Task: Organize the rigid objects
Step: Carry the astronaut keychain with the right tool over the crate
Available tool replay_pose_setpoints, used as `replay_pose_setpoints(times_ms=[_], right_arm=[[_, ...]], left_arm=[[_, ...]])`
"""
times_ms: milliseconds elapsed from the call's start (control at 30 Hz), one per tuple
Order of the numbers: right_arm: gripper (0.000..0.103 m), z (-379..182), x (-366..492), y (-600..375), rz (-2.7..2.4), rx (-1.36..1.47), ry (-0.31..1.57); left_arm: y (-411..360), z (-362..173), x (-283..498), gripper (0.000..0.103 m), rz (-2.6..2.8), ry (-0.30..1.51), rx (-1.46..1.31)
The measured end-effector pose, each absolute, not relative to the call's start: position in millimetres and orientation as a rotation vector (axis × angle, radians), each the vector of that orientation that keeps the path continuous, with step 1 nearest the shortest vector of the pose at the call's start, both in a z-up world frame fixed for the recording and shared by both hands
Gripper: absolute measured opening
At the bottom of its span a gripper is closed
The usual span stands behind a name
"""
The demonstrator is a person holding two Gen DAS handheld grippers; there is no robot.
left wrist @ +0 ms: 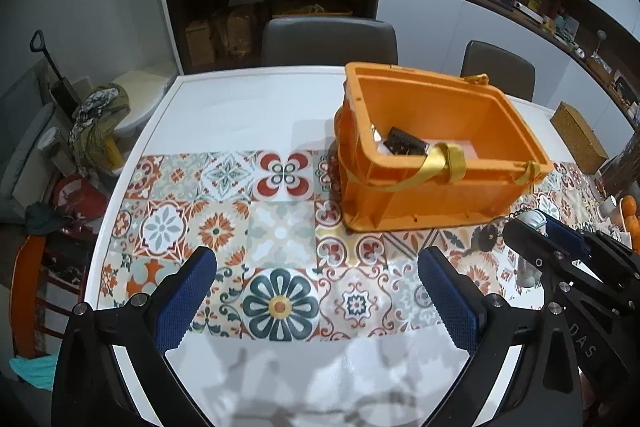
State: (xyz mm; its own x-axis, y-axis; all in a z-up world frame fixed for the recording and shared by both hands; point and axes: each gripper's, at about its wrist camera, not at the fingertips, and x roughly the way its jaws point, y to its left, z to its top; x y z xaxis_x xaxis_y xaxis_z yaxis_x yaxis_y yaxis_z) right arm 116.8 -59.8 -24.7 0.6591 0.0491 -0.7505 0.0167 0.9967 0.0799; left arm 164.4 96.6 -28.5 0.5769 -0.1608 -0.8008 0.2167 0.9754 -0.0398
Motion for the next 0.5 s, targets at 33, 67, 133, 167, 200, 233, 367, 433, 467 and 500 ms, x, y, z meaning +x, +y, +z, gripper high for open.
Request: replay_pose_setpoints(times_ms=[33,67,133,167,200,233,367,433,467,500], right_arm=[[0.027,-23,119,-61,0.02,0.08,0.843],[0.027,-22,120,-61,0.016,0.077,0.84],[0.027,-19,124,-63,0.014,0.077,0.833],[0.027,-17,127,-63,0.014,0.077,0.831],[0.027,-16,129,-63,0.013,0.075,0.828],[0.027,-15,131,-63,0.013,0.074,0.825],[0.027,-9,139,-64,0.016,0.074,0.813],[0.027,-7,142,-65,0.015,0.074,0.808],[0.027,-5,145,-66,0.015,0.075,0.807],[0.027,-4,148,-67,0.014,0.077,0.805]], left_arm=[[95,-27,166,0.103,-0.22,0.925,0.069],[94,-25,168,0.103,-0.221,0.92,0.074],[93,-22,171,0.103,-0.228,0.916,0.074],[91,-21,173,0.103,-0.231,0.916,0.075],[91,-20,174,0.103,-0.233,0.915,0.077],[89,-18,177,0.103,-0.237,0.913,0.08],[85,-13,184,0.103,-0.242,0.908,0.085],[83,-9,190,0.103,-0.249,0.906,0.076],[83,-7,192,0.103,-0.249,0.904,0.073],[82,-5,195,0.103,-0.248,0.897,0.07]])
